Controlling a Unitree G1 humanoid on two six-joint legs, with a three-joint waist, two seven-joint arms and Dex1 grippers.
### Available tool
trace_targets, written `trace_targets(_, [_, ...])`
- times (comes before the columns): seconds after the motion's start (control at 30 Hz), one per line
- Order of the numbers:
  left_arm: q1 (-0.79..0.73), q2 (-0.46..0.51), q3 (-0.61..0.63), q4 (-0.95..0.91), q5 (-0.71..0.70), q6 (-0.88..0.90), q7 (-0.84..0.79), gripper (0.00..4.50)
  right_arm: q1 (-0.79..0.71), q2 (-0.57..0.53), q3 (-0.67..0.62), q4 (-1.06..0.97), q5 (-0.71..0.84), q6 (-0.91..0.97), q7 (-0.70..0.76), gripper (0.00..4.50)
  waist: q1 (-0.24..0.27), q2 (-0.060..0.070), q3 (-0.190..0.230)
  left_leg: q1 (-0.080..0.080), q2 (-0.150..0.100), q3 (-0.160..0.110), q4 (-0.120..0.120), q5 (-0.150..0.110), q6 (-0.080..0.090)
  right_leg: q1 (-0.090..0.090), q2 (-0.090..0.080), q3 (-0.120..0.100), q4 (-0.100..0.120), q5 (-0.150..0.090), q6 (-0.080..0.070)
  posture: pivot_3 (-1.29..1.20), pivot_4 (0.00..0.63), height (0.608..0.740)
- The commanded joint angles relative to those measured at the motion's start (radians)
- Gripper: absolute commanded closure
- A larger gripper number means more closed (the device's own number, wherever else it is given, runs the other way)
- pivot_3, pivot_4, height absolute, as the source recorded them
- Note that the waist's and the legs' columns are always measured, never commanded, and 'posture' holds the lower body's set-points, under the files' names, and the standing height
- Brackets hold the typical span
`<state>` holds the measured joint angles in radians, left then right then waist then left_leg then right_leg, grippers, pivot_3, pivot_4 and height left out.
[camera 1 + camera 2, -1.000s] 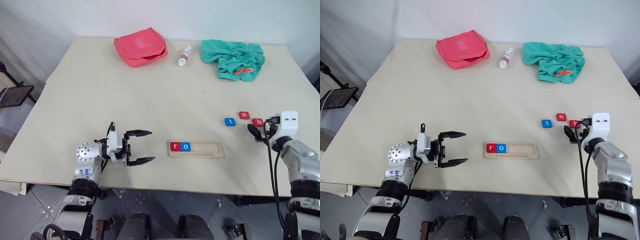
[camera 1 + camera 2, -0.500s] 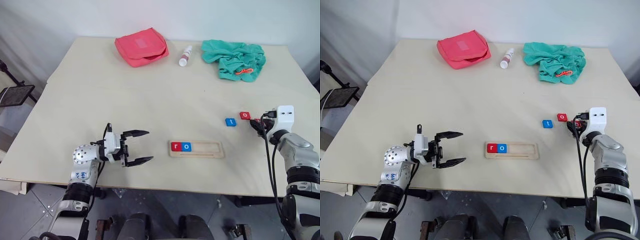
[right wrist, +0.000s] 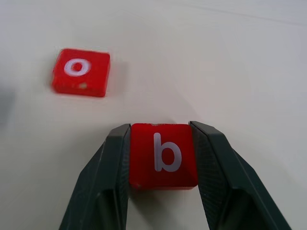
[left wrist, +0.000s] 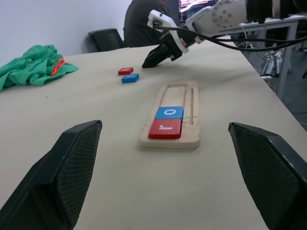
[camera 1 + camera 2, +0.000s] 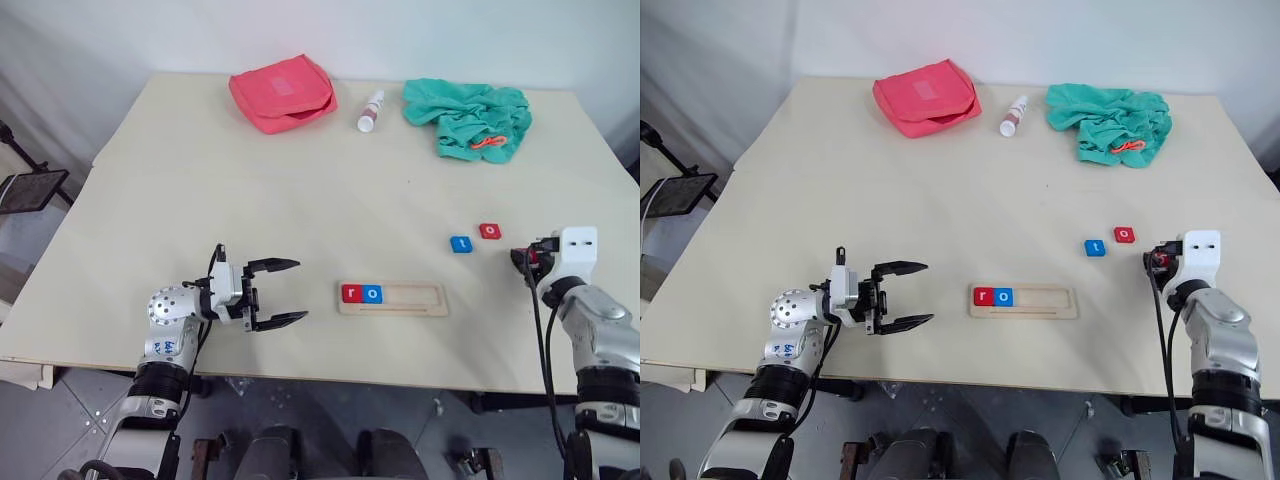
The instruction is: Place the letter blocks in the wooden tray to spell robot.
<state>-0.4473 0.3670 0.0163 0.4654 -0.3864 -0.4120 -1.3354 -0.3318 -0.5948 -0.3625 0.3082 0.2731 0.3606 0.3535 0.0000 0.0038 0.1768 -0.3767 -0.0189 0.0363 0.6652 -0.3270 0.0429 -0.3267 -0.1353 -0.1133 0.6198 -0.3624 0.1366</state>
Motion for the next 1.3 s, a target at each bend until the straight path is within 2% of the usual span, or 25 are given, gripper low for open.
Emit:
trace_targets(0.03, [-0.01, 0.007, 0.003, 0.015, -0.028, -0.005, -0.05, 0.0, 0.129, 0.057, -0.051, -0.35, 0.063, 0.14, -0.089, 3.04, 0.0, 0.0, 0.0, 0.0, 0.0, 0.0, 0.0, 0.0, 0.0, 0.0, 0.0, 0.0, 0.001, 0.0, 0.0, 0.0, 0.15, 0.74])
trace_targets(0.13, [-0.022, 0.011, 0.014, 0.039, -0.038, -0.003, -0.08, 0.0, 0.234, 0.145, -0.05, -0.577, 0.099, 0.249, -0.167, 3.04, -0.001, 0.0, 0.0, 0.0, 0.0, 0.0, 0.0, 0.0, 0.0, 0.0, 0.001, 0.0, 0.001, 0.0, 0.0, 0.0, 0.15, 0.74])
trace_targets(0.23, [-0.036, 0.019, 0.016, 0.064, -0.036, -0.008, -0.11, 0.0, 0.297, 0.211, -0.038, -0.681, 0.101, 0.302, -0.217, 3.04, -0.001, 0.0, 0.0, 0.0, 0.0, 0.001, 0.001, 0.0, 0.0, 0.0, 0.001, 0.002, 0.0, 0.0, 0.0, 0.0, 0.15, 0.74])
trace_targets(0.43, [-0.051, 0.056, 0.033, 0.064, -0.035, 0.006, -0.117, 0.0, 0.348, 0.29, -0.014, -0.775, 0.098, 0.34, -0.272, 3.04, -0.001, 0.0, 0.0, 0.001, 0.0, 0.001, 0.001, 0.0, 0.0, -0.001, 0.001, 0.004, 0.001, 0.0, 0.0, 0.0, 0.15, 0.74])
trace_targets(0.67, [-0.057, 0.095, 0.059, 0.041, -0.059, 0.041, -0.129, 0.0, 0.357, 0.308, 0.001, -0.789, 0.095, 0.348, -0.278, 3.04, -0.002, 0.0, 0.0, 0.001, 0.0, 0.001, 0.0, 0.0, 0.0, -0.002, 0.001, 0.005, 0.002, 0.0, 0.0, 0.0, 0.15, 0.74])
trace_targets(0.97, [-0.064, 0.095, 0.055, 0.011, -0.052, 0.059, -0.114, 0.0, 0.388, 0.323, 0.02, -0.809, 0.086, 0.293, -0.258, 0.04, -0.003, 0.0, 0.0, 0.001, -0.001, 0.001, 0.0, 0.0, 0.0, -0.002, 0.001, 0.006, 0.002, 0.0, 0.0, 0.0, 0.15, 0.74])
trace_targets(1.1, [-0.057, 0.092, 0.05, -0.002, -0.052, 0.066, -0.114, 0.0, 0.404, 0.21, 0.013, -0.824, 0.092, 0.28, -0.149, 0.04, -0.002, 0.0, 0.0, 0.001, -0.001, 0.001, 0.0, 0.0, 0.0, -0.002, 0.001, 0.006, 0.002, 0.0, 0.0, 0.0, 0.15, 0.74])
trace_targets(1.3, [-0.069, 0.074, 0.04, 0.008, -0.045, 0.066, -0.112, 0.0, 0.374, -0.025, 0.017, -0.702, 0.101, 0.244, 0.084, 0.04, -0.001, 0.0, 0.0, 0.001, -0.001, 0.001, 0.0, 0.0, 0.0, -0.002, 0.001, 0.006, 0.001, 0.0, 0.0, 0.0, 0.15, 0.74])
